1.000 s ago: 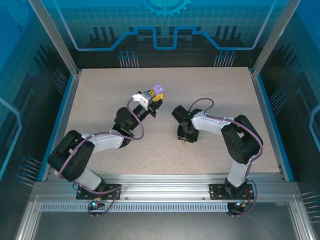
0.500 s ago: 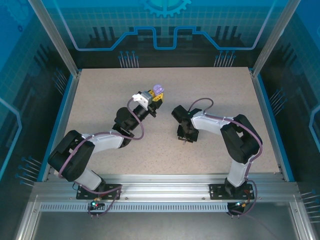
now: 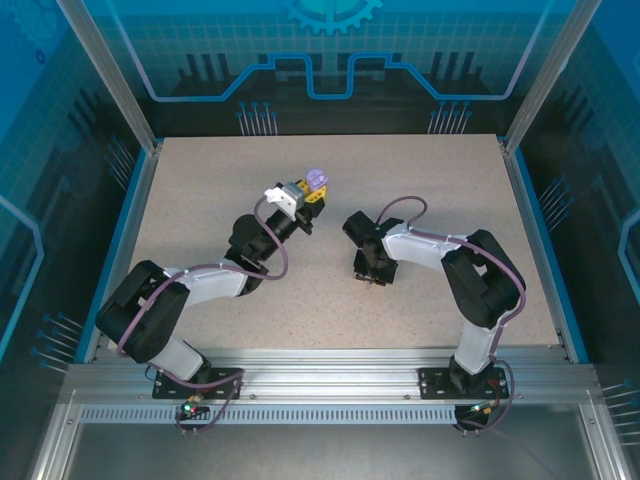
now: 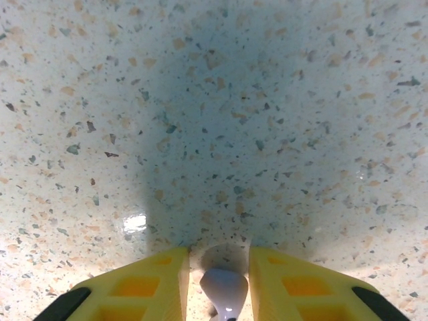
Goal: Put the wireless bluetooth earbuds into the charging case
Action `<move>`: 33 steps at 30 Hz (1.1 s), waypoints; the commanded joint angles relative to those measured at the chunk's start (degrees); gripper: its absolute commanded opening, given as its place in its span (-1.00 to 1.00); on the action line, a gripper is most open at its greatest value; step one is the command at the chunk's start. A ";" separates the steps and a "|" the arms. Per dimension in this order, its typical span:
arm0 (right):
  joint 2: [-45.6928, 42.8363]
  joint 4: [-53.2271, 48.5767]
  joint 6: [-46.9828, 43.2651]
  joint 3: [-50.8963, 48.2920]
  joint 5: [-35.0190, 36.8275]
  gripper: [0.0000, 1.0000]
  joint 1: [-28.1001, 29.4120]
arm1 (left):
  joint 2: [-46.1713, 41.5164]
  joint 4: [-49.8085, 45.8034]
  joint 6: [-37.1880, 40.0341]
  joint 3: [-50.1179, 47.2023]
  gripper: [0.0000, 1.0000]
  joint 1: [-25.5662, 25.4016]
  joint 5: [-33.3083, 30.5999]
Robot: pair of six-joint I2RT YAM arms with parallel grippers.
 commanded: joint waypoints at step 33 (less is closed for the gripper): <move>-26.61 2.51 -8.62 -0.30 10.03 -0.83 0.99 | -1.32 0.02 -0.46 2.44 -1.00 0.64 8.60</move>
